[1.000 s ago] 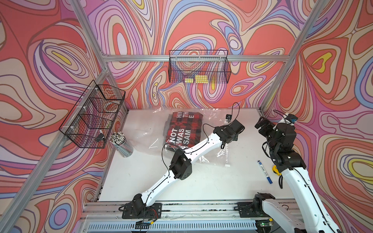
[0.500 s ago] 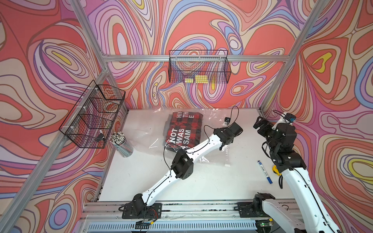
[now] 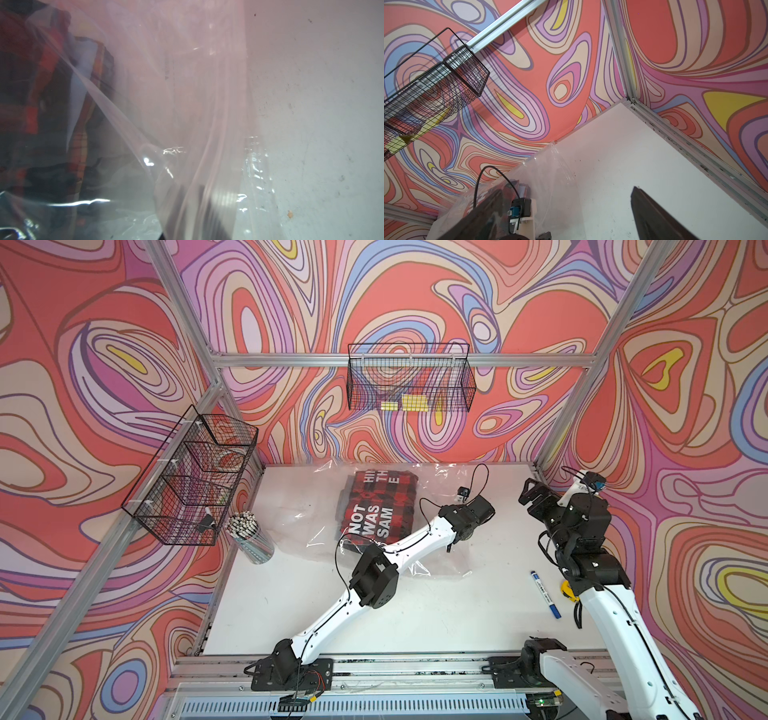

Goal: Take the shirt out of the vacuum bag
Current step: Open the vacuum bag at the center of the board.

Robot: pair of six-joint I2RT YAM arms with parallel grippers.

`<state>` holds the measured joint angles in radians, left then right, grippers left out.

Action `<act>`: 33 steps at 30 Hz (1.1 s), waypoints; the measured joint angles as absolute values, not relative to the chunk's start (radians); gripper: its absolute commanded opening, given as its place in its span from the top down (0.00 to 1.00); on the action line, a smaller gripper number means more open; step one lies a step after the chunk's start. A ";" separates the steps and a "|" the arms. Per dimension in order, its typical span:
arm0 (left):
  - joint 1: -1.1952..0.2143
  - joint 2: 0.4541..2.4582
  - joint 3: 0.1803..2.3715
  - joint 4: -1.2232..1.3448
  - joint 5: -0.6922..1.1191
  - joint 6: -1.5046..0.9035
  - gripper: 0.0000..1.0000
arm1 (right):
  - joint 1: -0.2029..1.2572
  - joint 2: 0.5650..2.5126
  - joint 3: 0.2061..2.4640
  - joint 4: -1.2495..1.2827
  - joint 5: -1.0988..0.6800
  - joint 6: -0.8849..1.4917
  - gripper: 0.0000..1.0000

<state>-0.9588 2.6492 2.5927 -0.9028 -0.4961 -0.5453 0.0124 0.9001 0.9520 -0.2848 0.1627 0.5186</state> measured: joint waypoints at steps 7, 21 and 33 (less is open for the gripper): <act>-0.957 2.417 2.370 -0.915 -0.482 -0.516 1.00 | 0.012 0.900 0.947 -0.302 0.128 0.550 0.02; -0.962 1.929 1.836 -0.870 -0.415 -0.501 1.00 | 0.015 0.900 0.815 -0.316 -0.049 0.696 0.02; -0.968 1.804 1.763 -0.875 -0.361 -0.502 1.00 | 0.398 0.988 0.621 -0.067 -0.081 0.884 0.02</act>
<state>-0.9680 1.8038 1.7626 -0.8749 -0.3614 -0.5018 0.3985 0.9882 0.6212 -0.0673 -0.0811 0.8845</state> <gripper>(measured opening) 0.051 0.982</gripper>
